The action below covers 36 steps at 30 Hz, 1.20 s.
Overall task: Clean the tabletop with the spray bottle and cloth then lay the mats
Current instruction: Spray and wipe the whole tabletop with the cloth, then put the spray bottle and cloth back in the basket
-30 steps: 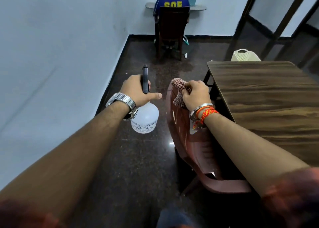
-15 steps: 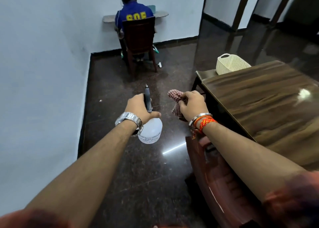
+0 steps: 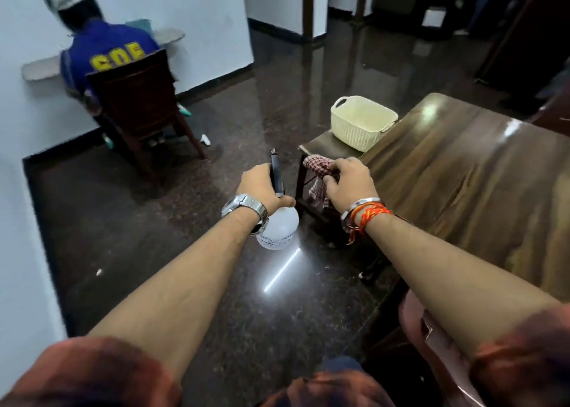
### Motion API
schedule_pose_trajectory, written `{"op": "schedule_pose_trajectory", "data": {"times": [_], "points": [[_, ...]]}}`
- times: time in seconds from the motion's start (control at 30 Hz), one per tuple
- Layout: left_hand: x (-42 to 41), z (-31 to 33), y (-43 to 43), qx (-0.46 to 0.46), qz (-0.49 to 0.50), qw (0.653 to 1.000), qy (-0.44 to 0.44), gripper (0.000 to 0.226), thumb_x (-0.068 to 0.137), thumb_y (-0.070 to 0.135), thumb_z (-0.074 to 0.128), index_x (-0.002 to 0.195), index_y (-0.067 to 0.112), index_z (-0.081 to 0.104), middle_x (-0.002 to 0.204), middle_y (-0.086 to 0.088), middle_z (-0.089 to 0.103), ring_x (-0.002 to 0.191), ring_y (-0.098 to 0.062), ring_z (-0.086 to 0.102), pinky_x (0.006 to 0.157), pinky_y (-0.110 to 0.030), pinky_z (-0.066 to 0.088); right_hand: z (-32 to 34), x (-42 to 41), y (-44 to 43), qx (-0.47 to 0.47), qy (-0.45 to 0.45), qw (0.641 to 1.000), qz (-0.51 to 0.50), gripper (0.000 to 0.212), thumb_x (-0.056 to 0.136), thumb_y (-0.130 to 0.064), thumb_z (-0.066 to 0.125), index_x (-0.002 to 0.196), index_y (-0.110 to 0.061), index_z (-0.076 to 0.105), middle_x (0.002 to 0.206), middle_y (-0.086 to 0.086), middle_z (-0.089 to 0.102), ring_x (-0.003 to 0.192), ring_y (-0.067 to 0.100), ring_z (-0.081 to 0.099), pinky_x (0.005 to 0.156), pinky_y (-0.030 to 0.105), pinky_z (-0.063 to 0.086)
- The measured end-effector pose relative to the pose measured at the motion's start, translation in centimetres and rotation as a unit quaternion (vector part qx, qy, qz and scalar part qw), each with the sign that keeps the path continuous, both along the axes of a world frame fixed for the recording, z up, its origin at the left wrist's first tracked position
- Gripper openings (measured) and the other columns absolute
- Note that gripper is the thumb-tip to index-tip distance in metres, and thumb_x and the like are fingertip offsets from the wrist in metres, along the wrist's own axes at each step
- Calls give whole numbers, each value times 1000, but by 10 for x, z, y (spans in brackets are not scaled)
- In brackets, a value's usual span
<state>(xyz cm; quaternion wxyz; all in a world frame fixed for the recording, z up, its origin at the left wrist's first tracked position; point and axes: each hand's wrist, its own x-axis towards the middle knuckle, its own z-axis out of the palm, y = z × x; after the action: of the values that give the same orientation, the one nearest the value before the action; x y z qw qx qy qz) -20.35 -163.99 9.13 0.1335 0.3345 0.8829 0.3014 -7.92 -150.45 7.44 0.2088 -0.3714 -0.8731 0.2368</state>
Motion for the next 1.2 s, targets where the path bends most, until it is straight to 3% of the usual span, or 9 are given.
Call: {"op": "schedule_pose_trajectory", "data": {"times": [0.23,0.43,0.57,0.7,0.87,0.97,1.07,1.2], "points": [[-112,-10,135,-17,-93,995,-9,55,59,26,94,101,8,64,98,-7,70,91,-27,66,79,-37,54,-8,-95,105,-27,2,994,-104,23,88,-19,57,108,-9,62,113,10,56,104,32,56,92,43,46],[-187,-23,269,-1,-126,992,-28,58,53,29,96,96,11,61,95,-5,69,89,-25,67,78,-39,56,-36,-160,225,-56,23,985,-161,18,88,-16,55,103,-7,60,110,11,54,98,33,56,85,39,47],[-229,-22,363,7,-167,986,-24,59,55,27,97,98,10,61,96,-5,68,87,-24,65,76,-36,53,-44,-194,306,-78,51,970,-226,22,90,-13,55,110,-5,58,113,13,53,100,29,54,83,32,41],[-260,-31,442,5,-217,976,-29,54,58,23,96,98,13,60,89,2,63,83,-18,61,71,-26,43,-62,-217,371,-91,98,946,-294,17,88,-8,58,104,-5,59,113,13,53,101,27,53,80,22,33],[-293,-59,543,16,-284,957,-57,53,59,19,95,93,17,55,76,11,61,77,-15,62,62,-19,44,-88,-239,447,-88,122,915,-375,17,86,-6,61,103,-4,61,113,14,56,102,26,54,83,18,31],[-308,-80,599,-3,-328,942,-65,62,56,20,97,104,11,58,89,-4,70,86,-24,68,77,-31,54,-105,-253,488,-95,117,899,-411,17,85,-5,60,103,-5,61,112,14,55,102,25,54,84,17,31],[-326,-106,653,-18,-369,926,-74,70,54,19,97,110,11,57,97,-11,71,93,-32,68,87,-45,55,-124,-274,527,-110,115,877,-453,20,82,-2,59,102,-4,62,111,15,56,102,26,55,87,18,33],[-344,-147,707,-48,-402,911,-78,65,57,20,96,107,11,55,94,-10,69,90,-30,66,85,-41,53,-155,-299,566,-132,113,852,-495,24,79,0,59,102,-4,64,112,15,56,104,27,56,90,19,34]]}}
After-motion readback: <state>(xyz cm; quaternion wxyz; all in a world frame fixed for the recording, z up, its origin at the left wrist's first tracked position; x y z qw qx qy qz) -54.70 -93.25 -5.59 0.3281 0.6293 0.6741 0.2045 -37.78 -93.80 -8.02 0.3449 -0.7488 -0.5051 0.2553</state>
